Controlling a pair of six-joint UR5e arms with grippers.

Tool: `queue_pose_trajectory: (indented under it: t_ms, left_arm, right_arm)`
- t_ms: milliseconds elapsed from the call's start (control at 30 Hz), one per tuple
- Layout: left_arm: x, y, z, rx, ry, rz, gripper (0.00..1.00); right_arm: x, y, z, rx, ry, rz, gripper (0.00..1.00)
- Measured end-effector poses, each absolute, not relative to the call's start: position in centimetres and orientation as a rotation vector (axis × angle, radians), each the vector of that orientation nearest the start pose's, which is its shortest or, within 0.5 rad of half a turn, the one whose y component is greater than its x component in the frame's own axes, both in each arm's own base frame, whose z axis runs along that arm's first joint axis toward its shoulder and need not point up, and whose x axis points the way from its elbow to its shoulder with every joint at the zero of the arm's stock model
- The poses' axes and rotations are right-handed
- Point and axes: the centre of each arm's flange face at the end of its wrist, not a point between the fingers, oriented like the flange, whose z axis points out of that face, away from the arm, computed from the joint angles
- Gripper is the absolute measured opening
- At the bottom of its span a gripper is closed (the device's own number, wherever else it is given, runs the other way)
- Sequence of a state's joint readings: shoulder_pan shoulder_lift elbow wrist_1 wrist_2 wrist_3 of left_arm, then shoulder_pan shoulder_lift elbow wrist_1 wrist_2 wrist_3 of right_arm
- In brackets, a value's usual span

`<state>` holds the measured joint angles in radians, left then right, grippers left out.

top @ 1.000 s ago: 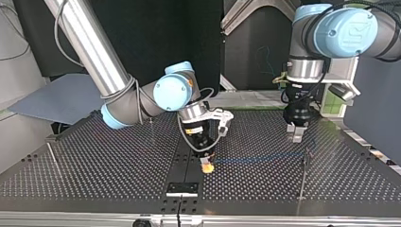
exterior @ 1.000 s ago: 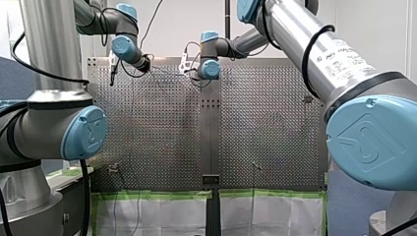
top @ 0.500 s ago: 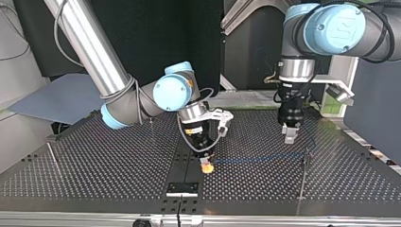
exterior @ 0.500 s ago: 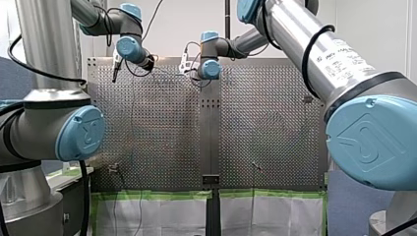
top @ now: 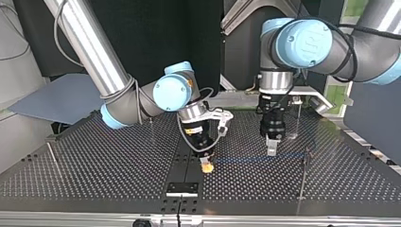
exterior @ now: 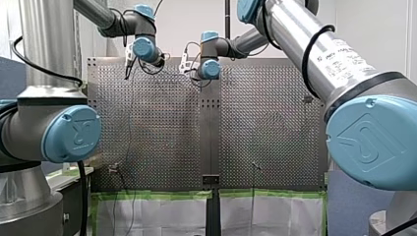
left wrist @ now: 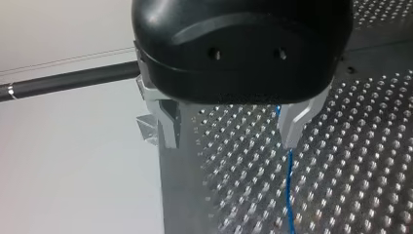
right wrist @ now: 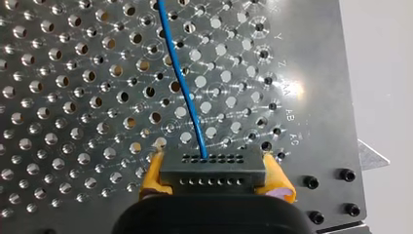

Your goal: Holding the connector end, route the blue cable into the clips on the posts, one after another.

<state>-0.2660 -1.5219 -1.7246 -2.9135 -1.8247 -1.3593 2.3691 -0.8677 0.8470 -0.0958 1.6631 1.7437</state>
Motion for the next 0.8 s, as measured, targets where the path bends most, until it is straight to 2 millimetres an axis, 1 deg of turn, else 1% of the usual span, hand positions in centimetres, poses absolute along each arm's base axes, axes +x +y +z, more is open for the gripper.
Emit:
queue_pose_trajectory:
  t_ms: [167, 233, 633, 733, 800]
  left_arm:
    - [43.6, -25.1, 43.7, 0.147, 1.484, 0.149, 1.0]
    - [43.7, -25.3, 43.1, 0.142, 1.496, 0.159, 1.0]
    - [43.6, -24.5, 43.6, 0.077, 1.489, 0.202, 1.0]
    - [43.9, -24.3, 43.4, 0.072, 1.489, 0.207, 1.0]
    - [44.5, -24.1, 42.7, 0.071, 1.501, 0.215, 1.0]
  right_arm:
    - [64.2, -45.5, 40.7, 1.569, -0.909, 1.912, 0.0]
    - [64.2, -45.5, 40.7, 1.569, -0.909, 1.911, 0.0]
    - [64.0, -45.7, 40.7, 1.568, -0.911, 1.907, 0.0]
    - [64.0, -45.7, 40.7, 1.568, -0.911, 1.907, 0.0]
    - [64.0, -45.7, 40.7, 1.568, -0.911, 1.906, 0.0]
